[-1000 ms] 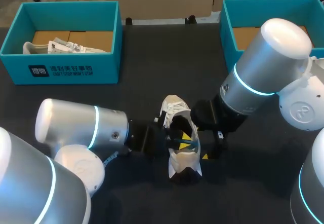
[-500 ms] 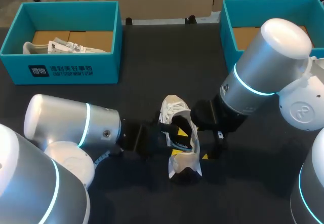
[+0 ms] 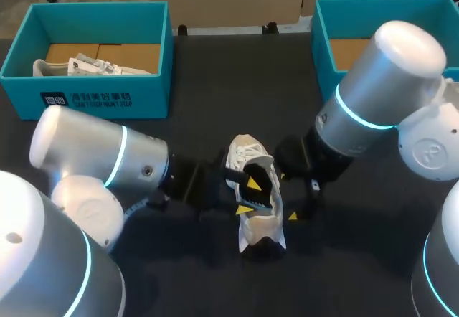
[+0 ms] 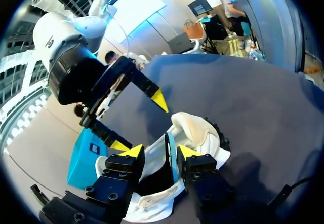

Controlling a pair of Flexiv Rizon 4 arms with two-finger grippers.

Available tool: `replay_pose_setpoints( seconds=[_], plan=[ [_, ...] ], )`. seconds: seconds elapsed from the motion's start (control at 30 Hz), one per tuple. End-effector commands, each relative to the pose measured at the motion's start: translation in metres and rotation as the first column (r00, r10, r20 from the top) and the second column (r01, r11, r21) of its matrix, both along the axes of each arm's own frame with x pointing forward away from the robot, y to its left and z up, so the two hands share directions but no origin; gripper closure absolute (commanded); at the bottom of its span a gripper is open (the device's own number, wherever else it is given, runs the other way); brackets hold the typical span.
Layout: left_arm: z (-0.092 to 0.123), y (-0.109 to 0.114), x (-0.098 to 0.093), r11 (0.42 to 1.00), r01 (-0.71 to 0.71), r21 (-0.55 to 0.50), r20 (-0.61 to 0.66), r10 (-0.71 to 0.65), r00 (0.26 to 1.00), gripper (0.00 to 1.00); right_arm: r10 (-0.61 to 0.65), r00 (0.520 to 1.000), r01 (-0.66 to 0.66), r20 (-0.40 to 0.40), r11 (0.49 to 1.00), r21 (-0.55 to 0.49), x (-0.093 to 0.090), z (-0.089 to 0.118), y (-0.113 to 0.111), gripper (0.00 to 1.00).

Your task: Take the shoe out of the shoebox, open the shoe tongue, remove and reinsert the insole, then place the shoe into the shoebox

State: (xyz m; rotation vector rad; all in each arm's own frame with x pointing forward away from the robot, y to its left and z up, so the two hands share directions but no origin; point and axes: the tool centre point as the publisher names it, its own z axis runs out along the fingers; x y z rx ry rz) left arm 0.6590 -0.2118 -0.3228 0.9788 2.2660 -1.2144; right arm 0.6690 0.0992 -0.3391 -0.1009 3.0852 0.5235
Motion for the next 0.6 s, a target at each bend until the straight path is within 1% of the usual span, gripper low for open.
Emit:
replay_pose_setpoints(
  seconds=[0.03, 0.07, 0.23, 0.33, 0.4, 0.53, 0.6],
  plan=[
    [0.007, 0.002, 0.002, 0.994, 0.061, 0.094, -0.036, -0.057, 0.998, 0.58, 0.003, 1.000, -0.003, -0.001, 1.000, 0.020, -0.001, 0.016, -0.034, 0.00],
    [0.007, 0.003, 0.001, 0.992, 0.067, 0.104, -0.038, -0.063, 0.997, 0.59, -0.005, 1.000, 0.005, -0.011, 1.000, -0.001, 0.000, 0.017, -0.041, 0.00],
    [0.013, 0.010, 0.001, 0.979, 0.116, 0.165, -0.054, -0.109, 0.993, 0.60, -0.012, 1.000, 0.012, -0.022, 1.000, -0.004, 0.004, 0.024, -0.072, 0.00],
    [0.017, 0.013, 0.001, 0.969, 0.145, 0.200, -0.064, -0.135, 0.989, 0.60, -0.011, 0.999, 0.011, -0.031, 1.000, -0.011, 0.005, 0.025, -0.086, 0.00],
    [0.019, 0.015, 0.001, 0.959, 0.169, 0.228, -0.077, -0.156, 0.985, 0.60, -0.014, 0.998, 0.013, -0.054, 1.000, -0.011, 0.006, 0.024, -0.093, 0.00],
    [0.024, 0.018, 0.005, 0.937, 0.205, 0.282, -0.092, -0.186, 0.978, 0.64, -0.014, 0.998, 0.013, -0.054, 1.000, -0.011, 0.006, 0.024, -0.093, 0.00],
    [0.026, 0.018, 0.007, 0.922, 0.232, 0.311, -0.106, -0.209, 0.972, 0.64, -0.014, 0.998, 0.013, -0.054, 1.000, -0.011, 0.006, 0.024, -0.093, 0.00]
  ],
)
